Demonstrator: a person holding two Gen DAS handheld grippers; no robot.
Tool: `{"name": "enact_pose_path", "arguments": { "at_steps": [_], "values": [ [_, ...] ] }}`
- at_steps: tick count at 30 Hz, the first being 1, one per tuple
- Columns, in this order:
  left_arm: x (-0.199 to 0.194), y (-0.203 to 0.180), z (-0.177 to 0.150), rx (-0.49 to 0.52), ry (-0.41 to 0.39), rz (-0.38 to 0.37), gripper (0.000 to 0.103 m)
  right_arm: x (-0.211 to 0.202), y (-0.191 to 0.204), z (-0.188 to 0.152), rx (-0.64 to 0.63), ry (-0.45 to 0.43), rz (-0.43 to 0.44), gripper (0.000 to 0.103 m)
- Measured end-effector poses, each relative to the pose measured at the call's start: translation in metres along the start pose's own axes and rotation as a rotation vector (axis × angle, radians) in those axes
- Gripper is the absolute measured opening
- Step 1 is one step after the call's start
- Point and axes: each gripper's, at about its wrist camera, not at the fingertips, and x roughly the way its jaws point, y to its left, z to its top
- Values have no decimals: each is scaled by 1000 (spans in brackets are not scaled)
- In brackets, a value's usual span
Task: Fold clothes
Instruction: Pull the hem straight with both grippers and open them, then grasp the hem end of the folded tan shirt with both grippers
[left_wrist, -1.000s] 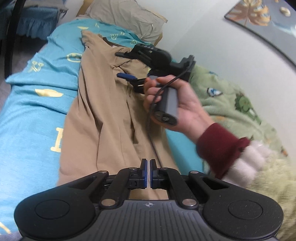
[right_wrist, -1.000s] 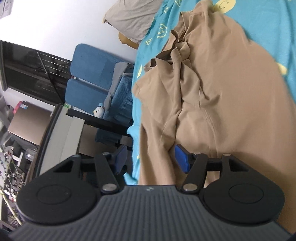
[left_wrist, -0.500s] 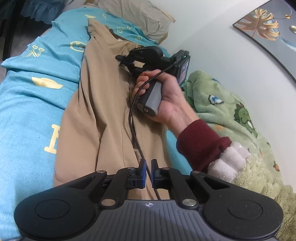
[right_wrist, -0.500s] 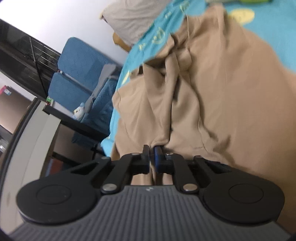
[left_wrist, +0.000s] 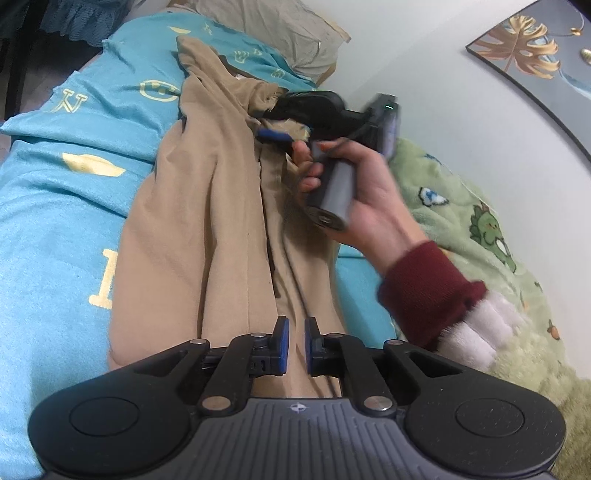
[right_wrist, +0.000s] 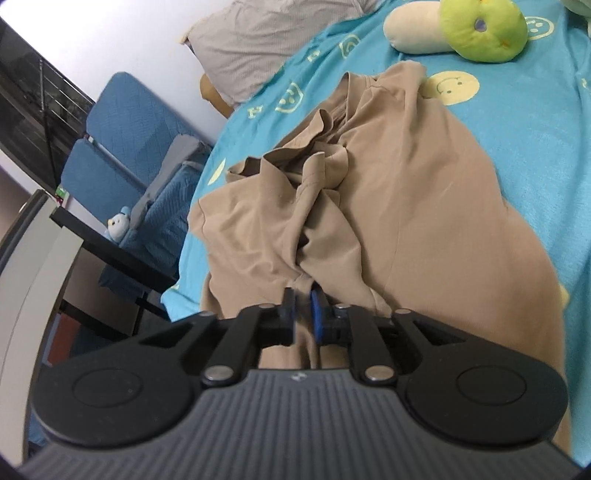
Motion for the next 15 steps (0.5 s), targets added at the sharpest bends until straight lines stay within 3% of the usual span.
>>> {"name": "enact_pose_path", "arguments": {
  "at_steps": [1, 3, 4, 6, 8, 11, 15],
  "values": [
    [-1, 1, 0, -3, -6, 2, 13, -7, 2, -1, 0, 3, -1, 71],
    [-4, 1, 2, -5, -30, 10, 20, -22, 7, -2, 1, 9, -3, 85],
    [-6, 1, 3, -7, -43, 25, 24, -30, 10, -2, 1, 12, -3, 84],
    [-11, 1, 6, -11, -69, 56, 49, -44, 15, -3, 1, 18, -5, 85],
    [-15, 1, 9, -16, -95, 88, 63, -59, 20, -4, 2, 24, -7, 85],
    [-24, 4, 15, -37, -147, 147, 81, -104, 32, -23, -83, 39, -89, 84],
    [-30, 12, 23, -81, -191, 249, 83, -162, 15, -62, -58, 60, -150, 84]
  ]
}}
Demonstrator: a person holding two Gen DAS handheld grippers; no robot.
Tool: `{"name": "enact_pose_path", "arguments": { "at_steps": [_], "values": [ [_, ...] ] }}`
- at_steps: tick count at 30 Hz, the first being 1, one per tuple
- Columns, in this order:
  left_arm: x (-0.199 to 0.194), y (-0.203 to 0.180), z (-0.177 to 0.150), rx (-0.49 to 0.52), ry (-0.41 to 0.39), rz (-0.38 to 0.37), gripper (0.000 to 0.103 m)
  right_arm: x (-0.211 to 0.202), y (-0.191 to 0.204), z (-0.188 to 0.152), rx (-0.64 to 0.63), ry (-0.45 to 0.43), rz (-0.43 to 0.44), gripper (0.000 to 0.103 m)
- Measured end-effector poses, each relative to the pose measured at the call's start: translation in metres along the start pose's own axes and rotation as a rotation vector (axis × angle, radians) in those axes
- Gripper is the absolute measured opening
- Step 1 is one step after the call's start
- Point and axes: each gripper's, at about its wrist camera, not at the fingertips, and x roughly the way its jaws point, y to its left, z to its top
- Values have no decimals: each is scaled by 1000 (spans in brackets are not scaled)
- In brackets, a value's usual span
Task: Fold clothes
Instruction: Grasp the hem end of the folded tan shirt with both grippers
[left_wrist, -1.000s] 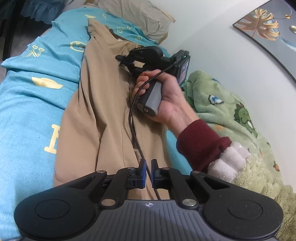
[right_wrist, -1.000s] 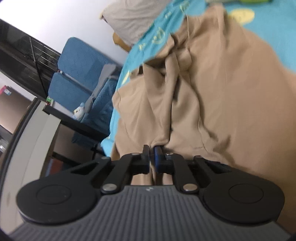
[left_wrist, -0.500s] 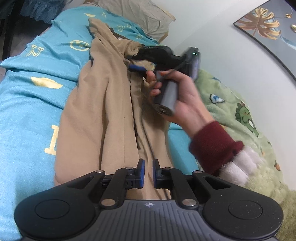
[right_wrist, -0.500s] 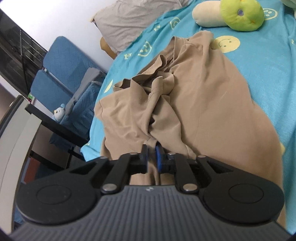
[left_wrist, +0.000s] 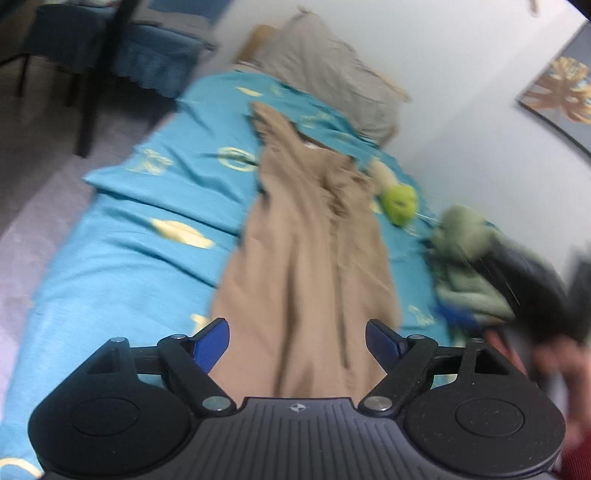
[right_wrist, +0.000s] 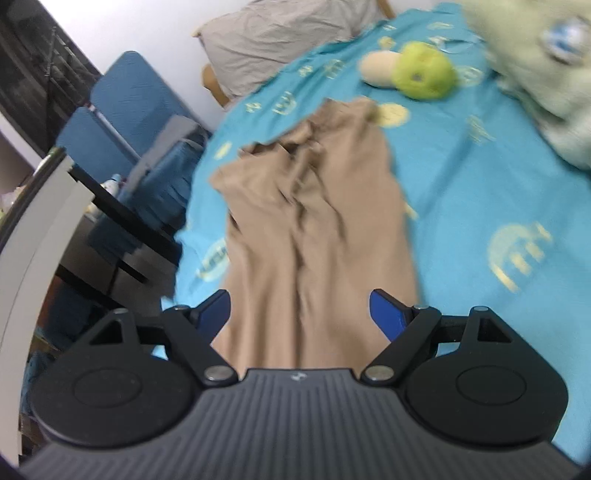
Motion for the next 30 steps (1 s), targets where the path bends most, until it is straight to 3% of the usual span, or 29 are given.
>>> {"name": "enact_pose_path", "arguments": {
  "at_steps": [4, 7, 14, 19, 22, 26, 29, 30],
  "values": [
    [5, 8, 4, -34, 28, 56, 83, -20, -40, -43, 121, 67, -39, 85],
    [8, 12, 1, -54, 73, 81, 83, -13, -55, -61, 193, 164, -50, 84],
    [20, 26, -5, -149, 177, 84, 80, 7, -47, -65, 138, 232, -104, 85],
    [25, 22, -12, -111, 262, 62, 79, 3, -43, -86, 193, 296, -36, 85],
    [23, 9, -20, -24, 302, 104, 69, 2, -31, -100, 167, 353, -36, 85],
    [15, 2, -30, 30, 322, 161, 33, -4, -22, -108, 99, 375, -70, 79],
    [9, 2, -33, 36, 325, 159, 13, -9, -22, -113, 76, 363, -96, 63],
    [6, 2, -33, 41, 319, 156, 10, -10, -23, -114, 68, 360, -105, 48]
  ]
}}
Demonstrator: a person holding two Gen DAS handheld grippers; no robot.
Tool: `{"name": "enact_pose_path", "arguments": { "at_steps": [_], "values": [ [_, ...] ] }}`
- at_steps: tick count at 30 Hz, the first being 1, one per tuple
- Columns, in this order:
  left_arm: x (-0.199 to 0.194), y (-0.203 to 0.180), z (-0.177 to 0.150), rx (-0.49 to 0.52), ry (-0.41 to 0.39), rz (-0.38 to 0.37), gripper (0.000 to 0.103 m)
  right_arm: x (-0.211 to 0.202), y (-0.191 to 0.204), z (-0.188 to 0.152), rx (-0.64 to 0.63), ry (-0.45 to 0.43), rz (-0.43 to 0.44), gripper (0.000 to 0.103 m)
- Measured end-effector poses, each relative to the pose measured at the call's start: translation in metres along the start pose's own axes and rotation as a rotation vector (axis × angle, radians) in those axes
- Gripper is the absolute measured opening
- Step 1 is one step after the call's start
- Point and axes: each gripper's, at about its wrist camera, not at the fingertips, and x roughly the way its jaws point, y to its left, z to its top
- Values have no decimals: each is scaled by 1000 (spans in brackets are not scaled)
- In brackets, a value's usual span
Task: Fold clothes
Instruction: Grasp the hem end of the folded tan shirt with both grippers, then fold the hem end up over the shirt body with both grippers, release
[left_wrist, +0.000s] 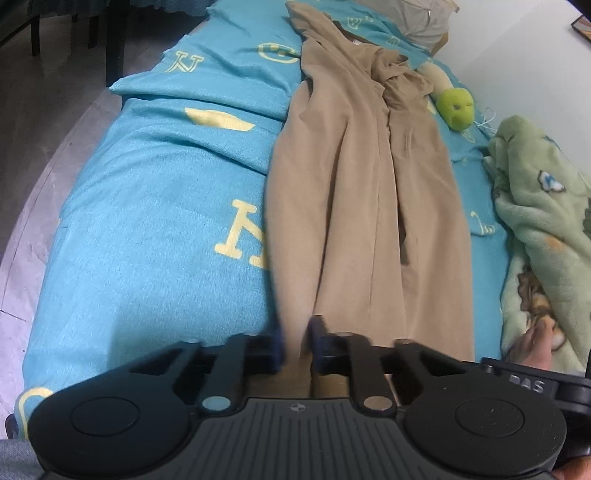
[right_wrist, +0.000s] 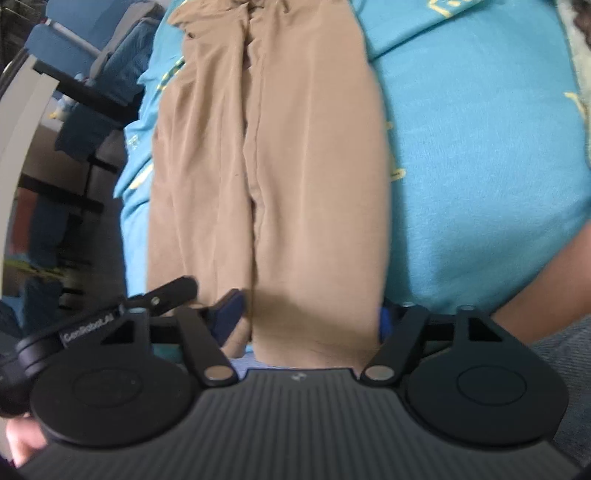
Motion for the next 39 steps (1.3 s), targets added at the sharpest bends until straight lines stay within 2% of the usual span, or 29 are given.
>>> {"name": "enact_pose_path", "arguments": {
  "at_steps": [1, 2, 4, 9, 16, 23, 28, 33, 36, 39],
  "values": [
    [-2, 0, -1, 5, -7, -2, 10, -1, 0, -2, -6, -4, -10, 27],
    [-6, 0, -1, -1, -26, -20, 9, -2, -1, -4, -11, -9, -19, 18],
    [-13, 0, -1, -14, -66, -57, 8, -6, -1, -7, -28, -29, -32, 13],
    [-32, 2, -1, -46, -166, -151, 7, -32, 0, -12, -43, -132, 1, 11],
    [-79, -11, 6, -109, -321, -331, 6, -100, -7, 6, -30, -284, 143, 10],
    [-147, -59, 3, -27, -452, -409, 6, -166, 8, 9, -79, -409, 230, 10],
    [-191, -86, -24, 62, -508, -398, 6, -203, 3, -7, -109, -456, 266, 10],
    [-210, -105, -56, 161, -540, -372, 6, -225, -9, -30, -146, -484, 289, 10],
    [-203, -107, -50, 164, -528, -361, 6, -224, -9, -25, -167, -486, 269, 10],
    [-186, -108, -23, 157, -526, -334, 6, -213, -2, -3, -174, -481, 245, 10]
  ]
}}
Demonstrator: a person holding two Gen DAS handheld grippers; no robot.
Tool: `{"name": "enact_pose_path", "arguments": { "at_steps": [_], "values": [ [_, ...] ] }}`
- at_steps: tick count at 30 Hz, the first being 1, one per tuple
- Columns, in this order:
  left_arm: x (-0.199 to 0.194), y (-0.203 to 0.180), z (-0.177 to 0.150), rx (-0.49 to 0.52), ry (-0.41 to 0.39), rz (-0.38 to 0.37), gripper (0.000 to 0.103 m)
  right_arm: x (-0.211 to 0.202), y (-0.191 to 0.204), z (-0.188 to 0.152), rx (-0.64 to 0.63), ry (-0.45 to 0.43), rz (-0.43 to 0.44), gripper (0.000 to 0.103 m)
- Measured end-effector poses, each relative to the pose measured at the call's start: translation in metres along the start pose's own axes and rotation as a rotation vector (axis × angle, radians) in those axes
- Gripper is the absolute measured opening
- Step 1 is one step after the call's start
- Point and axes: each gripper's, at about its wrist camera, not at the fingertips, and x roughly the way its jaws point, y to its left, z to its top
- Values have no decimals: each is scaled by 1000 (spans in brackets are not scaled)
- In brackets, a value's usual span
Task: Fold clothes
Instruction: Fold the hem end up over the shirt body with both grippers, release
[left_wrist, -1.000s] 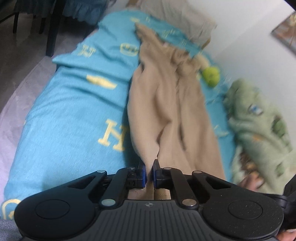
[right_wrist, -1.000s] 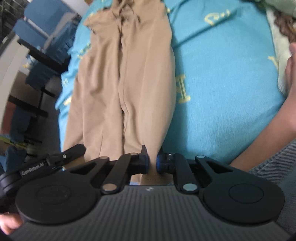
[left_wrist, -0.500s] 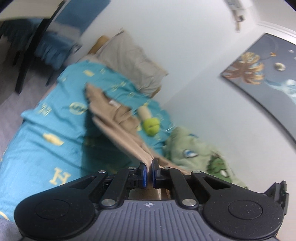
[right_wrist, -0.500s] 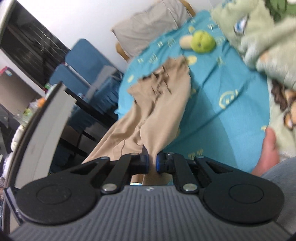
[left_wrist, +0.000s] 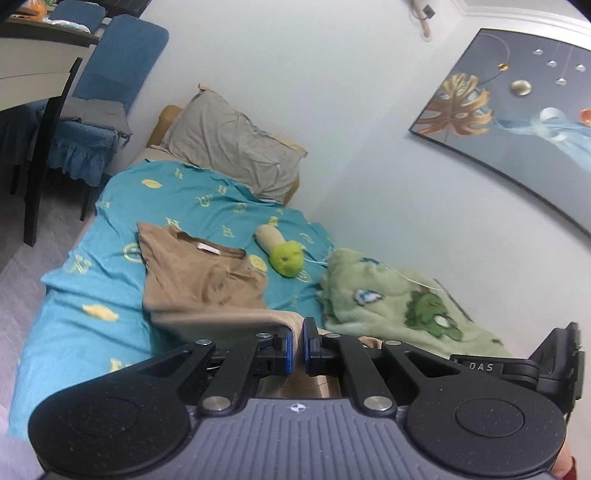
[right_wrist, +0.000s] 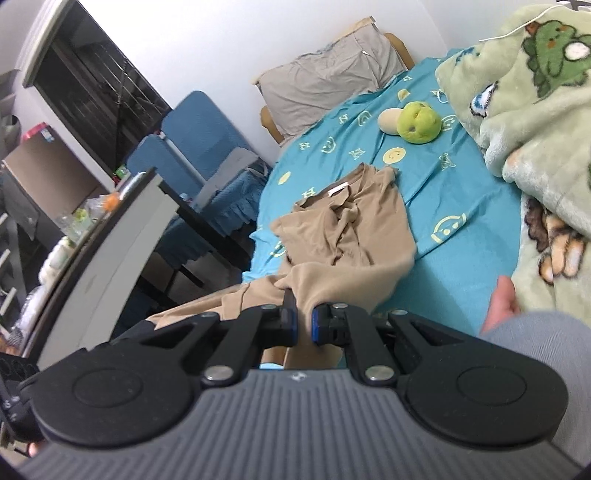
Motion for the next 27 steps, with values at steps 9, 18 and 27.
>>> {"name": "enact_pose_path", "arguments": {
  "at_steps": [9, 18, 27],
  "values": [
    [117, 52, 44, 46, -1, 119, 6, 113, -10, 60, -30, 1, -56, 11],
    [238, 123, 45, 134, 28, 226, 7, 229, -35, 75, -50, 62, -118, 11],
    [309, 166, 19, 138, 136, 251, 8, 303, -59, 74, -99, 150, -246, 11]
  ]
}}
